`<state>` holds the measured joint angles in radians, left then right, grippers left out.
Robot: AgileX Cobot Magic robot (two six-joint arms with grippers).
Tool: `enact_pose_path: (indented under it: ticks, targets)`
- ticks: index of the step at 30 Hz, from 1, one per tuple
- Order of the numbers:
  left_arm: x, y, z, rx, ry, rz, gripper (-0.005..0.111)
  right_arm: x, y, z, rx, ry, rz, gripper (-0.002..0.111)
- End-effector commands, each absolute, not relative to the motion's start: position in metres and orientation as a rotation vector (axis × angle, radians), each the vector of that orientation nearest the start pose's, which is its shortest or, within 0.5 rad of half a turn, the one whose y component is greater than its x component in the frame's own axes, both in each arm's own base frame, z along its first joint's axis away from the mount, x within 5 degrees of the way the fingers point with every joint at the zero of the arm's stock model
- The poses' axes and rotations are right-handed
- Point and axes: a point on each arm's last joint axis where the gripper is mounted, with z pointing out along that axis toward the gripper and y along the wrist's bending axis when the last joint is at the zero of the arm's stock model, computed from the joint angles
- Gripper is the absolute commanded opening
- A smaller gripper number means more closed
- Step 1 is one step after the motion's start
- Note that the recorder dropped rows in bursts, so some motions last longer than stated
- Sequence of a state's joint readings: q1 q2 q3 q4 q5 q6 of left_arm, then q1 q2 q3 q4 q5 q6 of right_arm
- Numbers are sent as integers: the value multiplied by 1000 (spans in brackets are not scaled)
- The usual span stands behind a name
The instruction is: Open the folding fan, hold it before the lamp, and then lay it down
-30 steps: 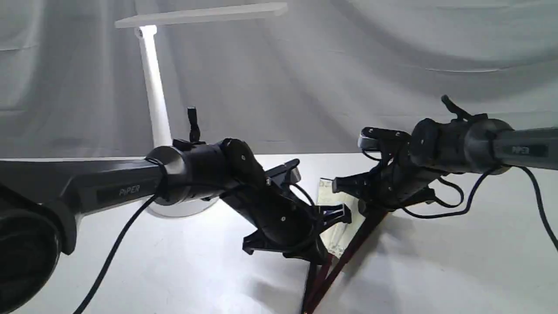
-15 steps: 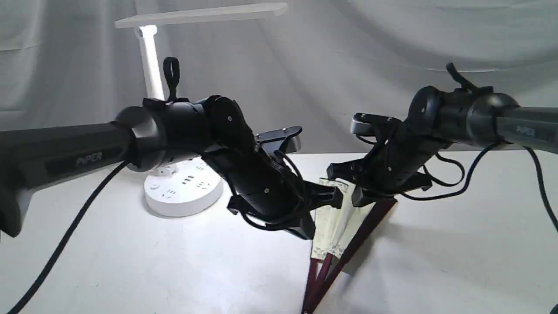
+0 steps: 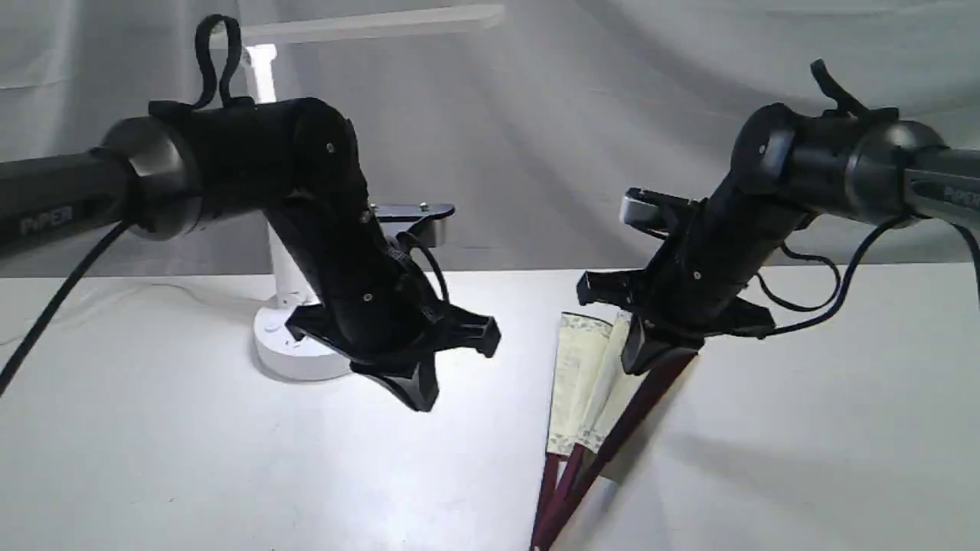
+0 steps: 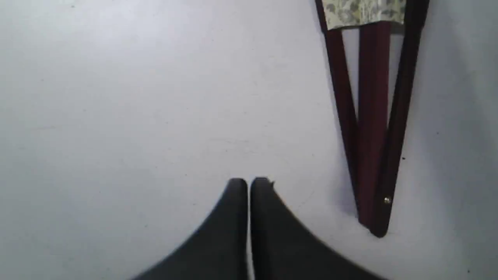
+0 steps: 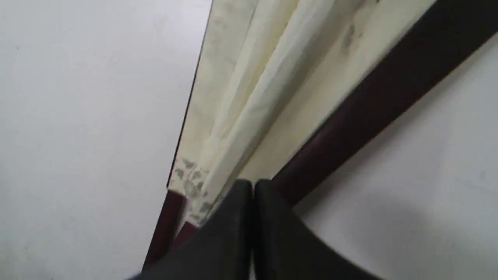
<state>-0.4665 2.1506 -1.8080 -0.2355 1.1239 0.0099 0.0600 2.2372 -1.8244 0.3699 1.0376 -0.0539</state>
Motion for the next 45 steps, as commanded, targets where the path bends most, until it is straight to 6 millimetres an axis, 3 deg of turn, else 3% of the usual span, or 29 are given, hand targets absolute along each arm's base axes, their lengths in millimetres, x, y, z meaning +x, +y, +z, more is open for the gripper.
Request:
enact_pose_path:
  ticks: [1, 8, 15, 21, 25, 28, 36, 41, 45]
  targets:
    - [391, -216, 218, 597, 2924, -357, 0, 461, 60, 188, 57, 2901, 548, 0]
    - [383, -202, 203, 667, 2937, -204, 0, 439, 56, 186, 71, 2892, 525, 0]
    - [376, -186, 192, 627, 2920, -188, 0, 420, 56, 160, 118, 2932, 564, 0]
    - [376, -168, 186, 517, 2983, -370, 0, 414, 63, 144, 244, 2868, 696, 25]
    - [378, -163, 186, 463, 2986, -481, 0, 417, 64, 142, 325, 2802, 726, 43]
    - [379, -162, 186, 445, 2984, -498, 0, 422, 64, 144, 385, 2752, 739, 51]
    - [380, -162, 186, 435, 2967, -501, 0, 425, 61, 142, 527, 2704, 724, 52]
    - [380, -167, 188, 388, 2958, -574, 0, 419, 58, 129, 743, 2670, 719, 52]
    - [380, -167, 188, 379, 2957, -591, 0, 416, 59, 123, 802, 2619, 760, 51]
